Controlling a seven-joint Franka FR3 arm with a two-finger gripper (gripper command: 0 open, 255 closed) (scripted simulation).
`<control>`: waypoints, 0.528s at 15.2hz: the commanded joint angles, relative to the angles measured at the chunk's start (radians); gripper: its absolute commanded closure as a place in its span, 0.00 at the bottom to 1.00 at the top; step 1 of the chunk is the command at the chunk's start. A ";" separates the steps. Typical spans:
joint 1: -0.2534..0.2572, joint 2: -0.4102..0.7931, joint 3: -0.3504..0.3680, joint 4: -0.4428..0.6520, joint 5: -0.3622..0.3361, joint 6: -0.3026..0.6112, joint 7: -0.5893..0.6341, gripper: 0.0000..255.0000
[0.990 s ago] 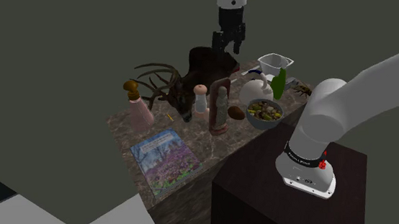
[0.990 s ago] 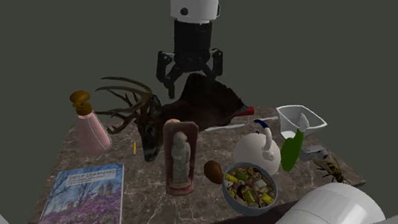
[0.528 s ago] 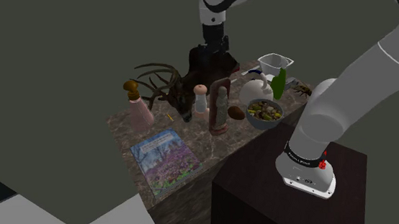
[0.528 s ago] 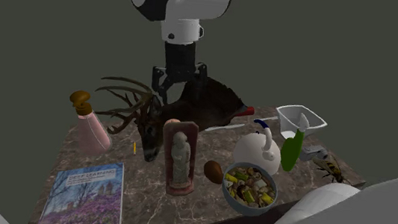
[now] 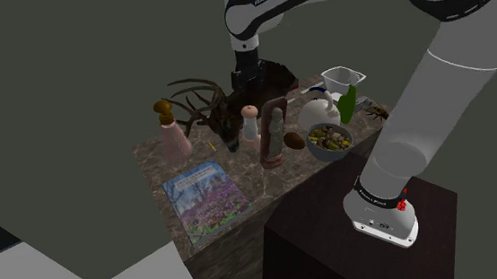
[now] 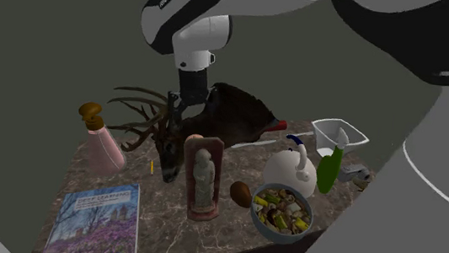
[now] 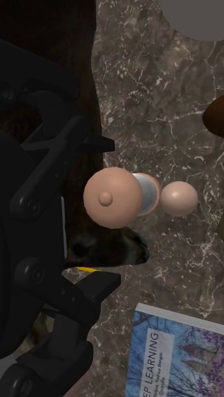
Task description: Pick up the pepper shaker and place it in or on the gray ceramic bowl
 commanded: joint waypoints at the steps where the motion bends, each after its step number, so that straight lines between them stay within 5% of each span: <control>1: -0.005 0.078 -0.006 0.040 0.002 0.022 -0.011 0.00; 5: -0.012 0.233 -0.011 0.144 0.008 0.044 -0.025 0.00; 8: -0.013 0.242 -0.011 0.114 0.008 0.083 -0.025 0.00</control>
